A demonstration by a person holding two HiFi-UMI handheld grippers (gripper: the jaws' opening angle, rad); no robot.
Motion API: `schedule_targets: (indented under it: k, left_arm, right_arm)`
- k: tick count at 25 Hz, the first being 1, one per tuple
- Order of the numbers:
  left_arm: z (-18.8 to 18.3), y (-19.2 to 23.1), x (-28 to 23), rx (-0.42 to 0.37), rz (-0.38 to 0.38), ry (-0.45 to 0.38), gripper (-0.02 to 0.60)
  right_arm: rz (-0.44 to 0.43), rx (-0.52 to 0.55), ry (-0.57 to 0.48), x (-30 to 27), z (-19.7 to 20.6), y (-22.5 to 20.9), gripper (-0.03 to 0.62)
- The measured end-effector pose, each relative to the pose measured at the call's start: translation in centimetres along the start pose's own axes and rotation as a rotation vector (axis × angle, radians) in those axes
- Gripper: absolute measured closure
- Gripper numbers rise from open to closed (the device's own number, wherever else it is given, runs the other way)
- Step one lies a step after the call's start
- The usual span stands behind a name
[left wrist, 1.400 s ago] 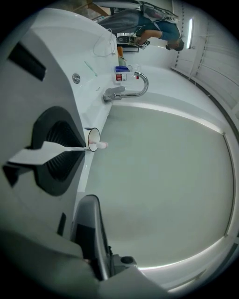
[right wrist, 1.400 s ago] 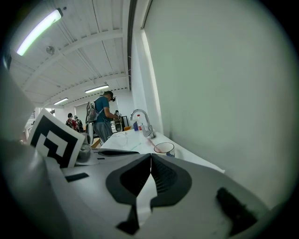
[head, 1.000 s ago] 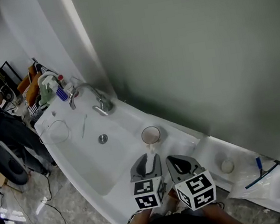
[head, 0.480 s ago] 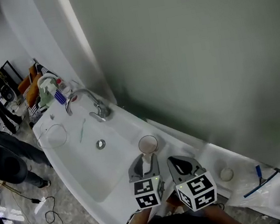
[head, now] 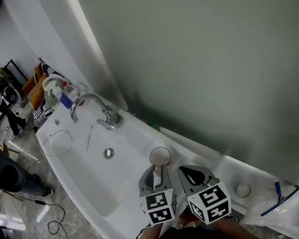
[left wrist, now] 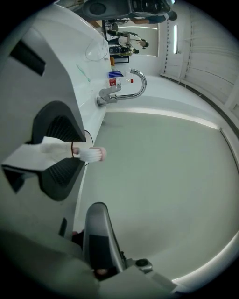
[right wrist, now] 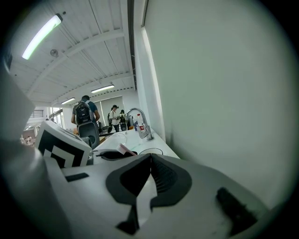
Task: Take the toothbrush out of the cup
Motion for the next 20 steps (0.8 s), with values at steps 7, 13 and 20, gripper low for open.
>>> schedule_targets:
  k: [7, 13, 20]
  left_arm:
    - [0.4, -0.1, -0.2, -0.007, -0.015, 0.011, 0.519]
    - [0.3, 0.4, -0.4, 0.003, -0.012, 0.011, 0.532]
    - [-0.8, 0.5, 0.1, 0.006, -0.009, -0.009, 0.532]
  right_arm:
    - [-0.026, 0.009, 0.005, -0.7, -0.1, 0.0, 0.583]
    - [-0.027, 0.006, 0.007, -0.9, 0.0, -0.1, 0.583]
    - [-0.03, -0.001, -0.001, -0.6, -0.2, 0.0, 0.583]
Point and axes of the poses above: the fingertips, and each gripper's own axes: x backward along the fingers, y to its left, z out of its underside, the point moved 4 cm from there along x, backward along the fingers, and after that the axes turned 4 degrees about -z, right-handed, at the moved point
